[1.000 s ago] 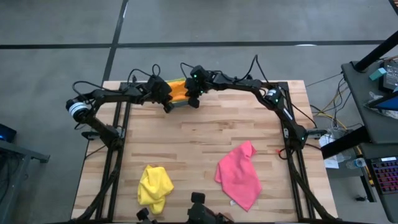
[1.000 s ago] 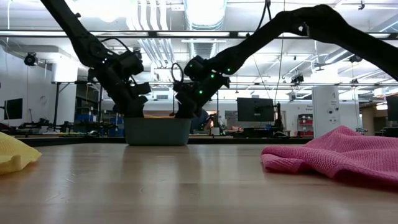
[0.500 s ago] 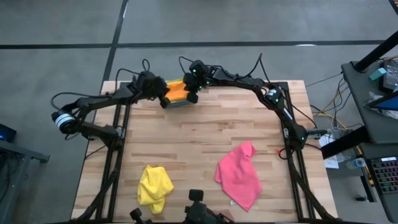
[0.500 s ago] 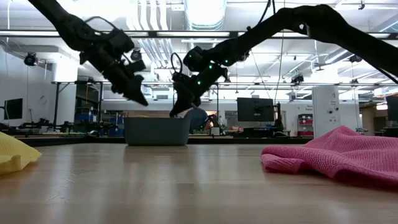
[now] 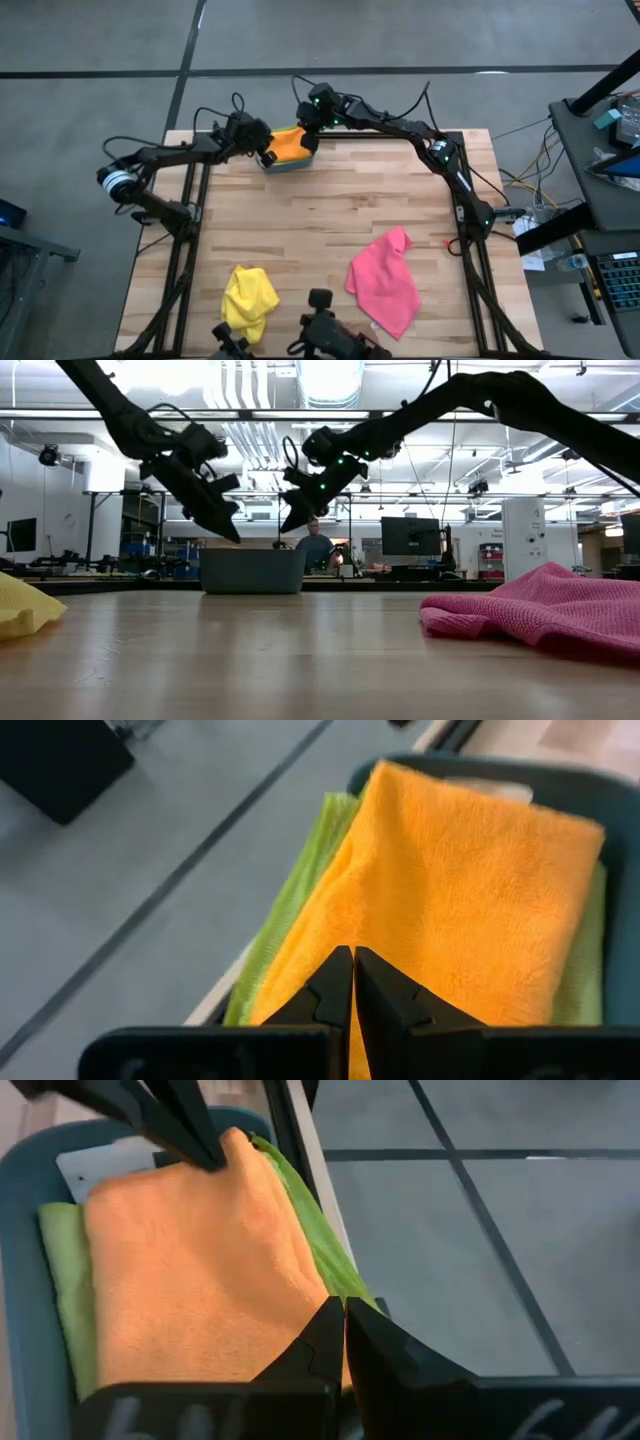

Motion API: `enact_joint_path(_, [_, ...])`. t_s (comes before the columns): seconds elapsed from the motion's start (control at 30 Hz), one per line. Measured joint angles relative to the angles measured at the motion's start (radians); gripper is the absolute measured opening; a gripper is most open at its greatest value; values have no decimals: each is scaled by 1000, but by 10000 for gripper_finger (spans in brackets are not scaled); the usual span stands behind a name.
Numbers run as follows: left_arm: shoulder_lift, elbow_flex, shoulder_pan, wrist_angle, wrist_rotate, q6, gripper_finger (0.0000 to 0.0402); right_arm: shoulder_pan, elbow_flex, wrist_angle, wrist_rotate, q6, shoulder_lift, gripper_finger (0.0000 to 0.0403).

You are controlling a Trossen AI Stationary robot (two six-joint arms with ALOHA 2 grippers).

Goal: Fold microfiber towels
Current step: Put the orange towel into the bin

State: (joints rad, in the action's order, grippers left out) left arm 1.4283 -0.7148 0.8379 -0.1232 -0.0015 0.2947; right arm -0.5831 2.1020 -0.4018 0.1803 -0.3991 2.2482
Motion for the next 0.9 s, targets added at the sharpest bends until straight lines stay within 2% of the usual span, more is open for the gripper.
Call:
enact_joint_path(0.2, [58, -23, 0, 0, 0, -12, 1, -1, -64, 105, 4, 32, 1, 8])
enact_joint_path(0.5, [68, -16, 1, 15, -43, -80, 1, -5, -154, 254, 8, 68, 11, 8])
enact_joint_path(0.67, [68, -16, 1, 19, -58, -119, 1, -5, -165, 279, 6, 107, 65, 8])
enact_joint_path(0.9, [68, -16, 1, 36, -66, -131, 1, -4, -161, 271, -20, 122, 65, 8])
